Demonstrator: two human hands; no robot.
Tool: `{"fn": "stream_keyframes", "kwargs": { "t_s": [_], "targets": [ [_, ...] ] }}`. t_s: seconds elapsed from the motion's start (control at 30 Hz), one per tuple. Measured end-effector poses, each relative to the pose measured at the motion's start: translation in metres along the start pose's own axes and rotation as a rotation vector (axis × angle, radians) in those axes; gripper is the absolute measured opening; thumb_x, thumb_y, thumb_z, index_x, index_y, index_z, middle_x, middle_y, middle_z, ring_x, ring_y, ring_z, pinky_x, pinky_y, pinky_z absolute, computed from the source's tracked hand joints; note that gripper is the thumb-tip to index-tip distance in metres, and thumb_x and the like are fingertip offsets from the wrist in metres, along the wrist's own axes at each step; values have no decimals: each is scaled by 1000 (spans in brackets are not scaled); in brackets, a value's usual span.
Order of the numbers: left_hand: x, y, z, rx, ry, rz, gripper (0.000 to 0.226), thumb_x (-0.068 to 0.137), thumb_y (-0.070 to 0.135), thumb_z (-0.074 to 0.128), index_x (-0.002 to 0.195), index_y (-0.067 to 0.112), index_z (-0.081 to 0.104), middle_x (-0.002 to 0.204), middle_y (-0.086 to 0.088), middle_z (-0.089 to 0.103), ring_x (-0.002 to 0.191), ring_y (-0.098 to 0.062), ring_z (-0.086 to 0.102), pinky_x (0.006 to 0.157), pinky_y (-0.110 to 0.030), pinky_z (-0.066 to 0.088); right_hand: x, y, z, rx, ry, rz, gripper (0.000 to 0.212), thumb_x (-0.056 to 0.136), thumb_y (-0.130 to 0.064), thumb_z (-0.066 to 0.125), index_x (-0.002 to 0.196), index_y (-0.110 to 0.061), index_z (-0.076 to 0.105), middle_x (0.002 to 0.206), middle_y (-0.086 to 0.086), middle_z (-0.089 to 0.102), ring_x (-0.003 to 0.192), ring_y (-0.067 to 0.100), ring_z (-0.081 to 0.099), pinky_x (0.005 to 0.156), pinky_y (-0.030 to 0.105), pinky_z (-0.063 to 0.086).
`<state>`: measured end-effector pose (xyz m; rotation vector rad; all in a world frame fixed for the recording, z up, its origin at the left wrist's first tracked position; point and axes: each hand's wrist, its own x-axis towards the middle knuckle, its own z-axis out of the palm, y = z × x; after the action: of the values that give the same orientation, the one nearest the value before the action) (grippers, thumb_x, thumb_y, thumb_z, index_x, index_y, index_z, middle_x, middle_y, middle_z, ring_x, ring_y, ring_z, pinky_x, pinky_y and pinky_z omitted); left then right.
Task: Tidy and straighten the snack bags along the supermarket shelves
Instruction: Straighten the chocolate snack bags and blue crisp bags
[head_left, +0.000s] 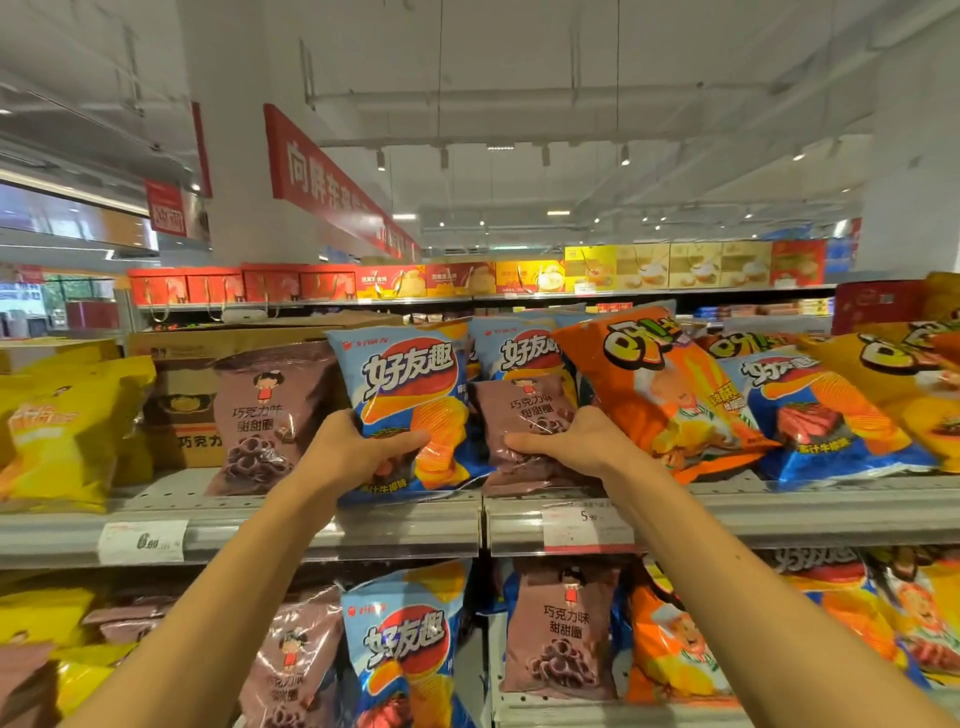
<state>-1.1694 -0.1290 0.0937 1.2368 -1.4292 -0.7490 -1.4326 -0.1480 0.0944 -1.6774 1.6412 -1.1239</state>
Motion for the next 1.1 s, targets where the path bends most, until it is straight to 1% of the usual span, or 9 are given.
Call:
{"fn": "stream_keyframes", "kwargs": {
  "t_s": [0.1, 0.2, 0.27, 0.5, 0.57, 0.7, 0.9, 1.0, 1.1],
  "targets": [
    [-3, 0, -5, -12, 64, 23, 24, 73, 24, 87, 90, 18, 71, 66, 11, 73, 54, -5, 62, 45, -14, 46, -11, -2, 0, -67, 126, -114, 60, 64, -58, 89, 100, -21, 60, 100, -6, 67, 99, 20, 64, 77, 32, 53],
    [-3, 2, -7, -46, 122, 31, 28, 72, 26, 87, 94, 17, 71, 67, 8, 72, 52, -4, 60, 45, -15, 45, -28, -11, -6, -70, 227, -208, 86, 65, -65, 84, 129, -16, 54, 128, 1, 64, 120, 25, 60, 99, 44, 52],
    [-2, 6, -1, -81, 131, 38, 32, 71, 24, 87, 96, 14, 70, 72, 2, 73, 48, -1, 60, 43, -14, 44, -39, -17, -15, -64, 293, -251, 98, 65, -68, 82, 140, -15, 48, 136, 2, 61, 126, 26, 57, 103, 47, 51],
    [5, 28, 68, -113, -32, 74, 41, 64, 30, 91, 97, 22, 68, 70, 11, 74, 55, -3, 65, 46, -16, 51, -69, -6, -57, 151, 400, -248, 81, 67, -58, 86, 131, -22, 53, 121, -7, 65, 113, 19, 62, 88, 36, 51],
    [7, 32, 87, -102, -83, 63, 42, 62, 31, 92, 96, 25, 68, 72, 14, 74, 59, -5, 67, 49, -16, 54, -73, -1, -63, 151, 423, -234, 80, 67, -58, 87, 131, -23, 53, 122, -6, 66, 113, 19, 63, 92, 39, 53],
    [12, 30, 116, -60, -146, 49, 38, 67, 28, 91, 95, 18, 67, 60, 9, 71, 44, -3, 60, 41, -16, 45, -79, 6, -68, 103, 460, -234, 87, 66, -62, 85, 137, -25, 51, 130, -5, 65, 120, 21, 60, 103, 47, 51],
    [19, 27, 125, 30, -251, 69, 25, 74, 22, 84, 90, 13, 66, 52, 3, 65, 43, -6, 57, 43, -18, 45, -85, 11, -64, 56, 478, -213, 102, 59, -73, 79, 141, -20, 46, 135, 0, 61, 125, 25, 58, 103, 50, 50],
    [19, 28, 132, 59, -322, 79, 15, 80, 11, 77, 84, 15, 62, 52, 3, 63, 42, -3, 56, 43, -16, 45, -86, 10, -58, 31, 482, -176, 96, 62, -72, 80, 136, -20, 47, 131, 0, 62, 121, 26, 58, 99, 51, 52],
    [19, 30, 134, 98, -345, 101, 15, 84, 10, 72, 83, 20, 61, 66, 4, 65, 50, 3, 60, 46, -12, 45, -87, 9, -52, 23, 497, -165, 89, 64, -70, 81, 130, -20, 50, 122, -2, 64, 115, 25, 61, 94, 49, 53]
  ]
}}
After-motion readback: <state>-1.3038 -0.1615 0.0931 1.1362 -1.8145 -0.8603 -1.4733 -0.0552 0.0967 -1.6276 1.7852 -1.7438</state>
